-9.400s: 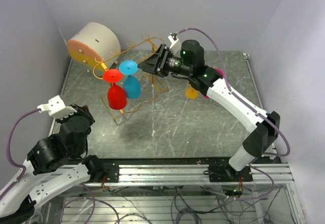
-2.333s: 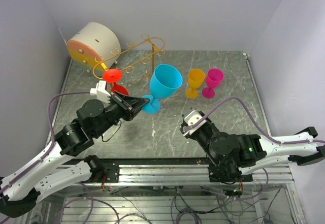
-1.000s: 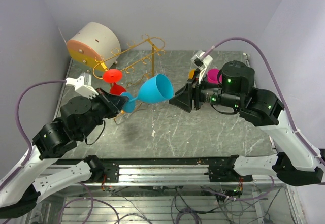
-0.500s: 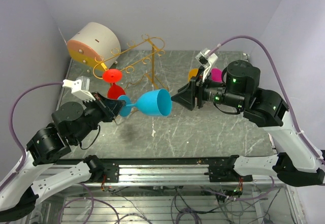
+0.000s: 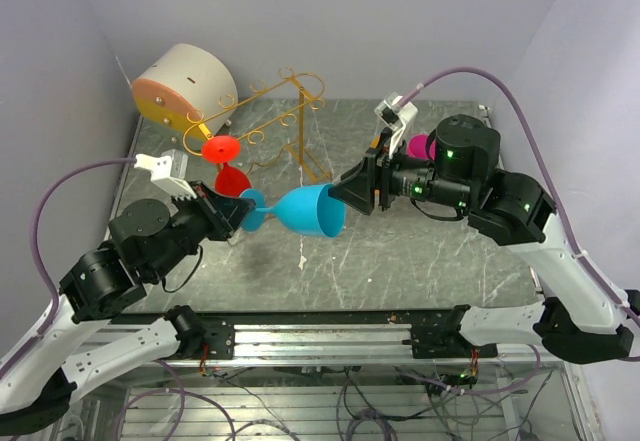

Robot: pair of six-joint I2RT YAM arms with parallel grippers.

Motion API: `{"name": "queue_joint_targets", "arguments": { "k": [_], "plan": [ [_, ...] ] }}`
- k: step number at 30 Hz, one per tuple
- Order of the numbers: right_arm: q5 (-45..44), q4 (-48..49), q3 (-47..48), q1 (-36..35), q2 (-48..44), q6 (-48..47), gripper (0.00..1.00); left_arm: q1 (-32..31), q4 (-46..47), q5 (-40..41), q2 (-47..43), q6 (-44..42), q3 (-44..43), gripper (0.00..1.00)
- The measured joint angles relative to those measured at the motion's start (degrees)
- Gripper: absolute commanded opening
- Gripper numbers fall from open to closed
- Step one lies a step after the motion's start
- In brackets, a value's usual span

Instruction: Take the wine glass off the wine glass rack

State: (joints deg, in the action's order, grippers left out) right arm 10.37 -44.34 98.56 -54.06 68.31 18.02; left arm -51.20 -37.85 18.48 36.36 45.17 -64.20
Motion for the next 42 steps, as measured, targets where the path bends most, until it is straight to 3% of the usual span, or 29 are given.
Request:
{"name": "queue_joint_targets", "arguments": {
  "k": [3,4,6,7,12,16,19,30,37,42],
  "plan": [
    [0.2,0.3,-1.0,0.0,0.1,0.0,0.41,0.0,0.6,-0.5,0.6,0.0,0.0,0.07],
    [0.3,0.3,-1.4,0.0,0.1,0.0,0.34,0.0,0.7,-0.7,0.8,0.0,0.0,0.07],
    [0.4,0.3,-1.8,0.0,0.2,-0.1,0.02,0.0,1.2,-1.0,1.2,0.0,0.0,0.07],
    [0.4,0.3,-2.0,0.0,0.3,-0.2,0.00,0.0,1.4,-1.0,1.4,0.0,0.0,0.10],
    [-2.3,-0.2,-2.0,0.0,1.4,-0.9,0.00,0.0,1.4,-0.3,2.8,-0.6,0.0,0.36],
    [-8.6,-2.7,2.0,1.2,5.1,-1.6,0.00,0.0,0.6,1.3,4.4,-0.8,-0.2,0.43],
    [-11.2,-3.5,5.4,7.4,9.1,-2.2,0.00,0.0,-1.0,3.6,4.8,-0.8,-0.2,0.45],
    [-8.6,-4.5,15.4,46.1,25.0,0.0,0.00,0.0,-4.5,9.5,2.1,-3.6,-0.8,0.42],
    [-15.6,-6.1,22.1,54.1,30.1,0.6,0.00,0.0,-4.9,13.0,-3.4,-7.8,1.6,0.41],
    [-16.7,-5.4,14.0,60.4,30.8,1.6,0.00,0.0,-4.9,16.9,-7.3,-10.1,6.0,0.41]
  ]
}}
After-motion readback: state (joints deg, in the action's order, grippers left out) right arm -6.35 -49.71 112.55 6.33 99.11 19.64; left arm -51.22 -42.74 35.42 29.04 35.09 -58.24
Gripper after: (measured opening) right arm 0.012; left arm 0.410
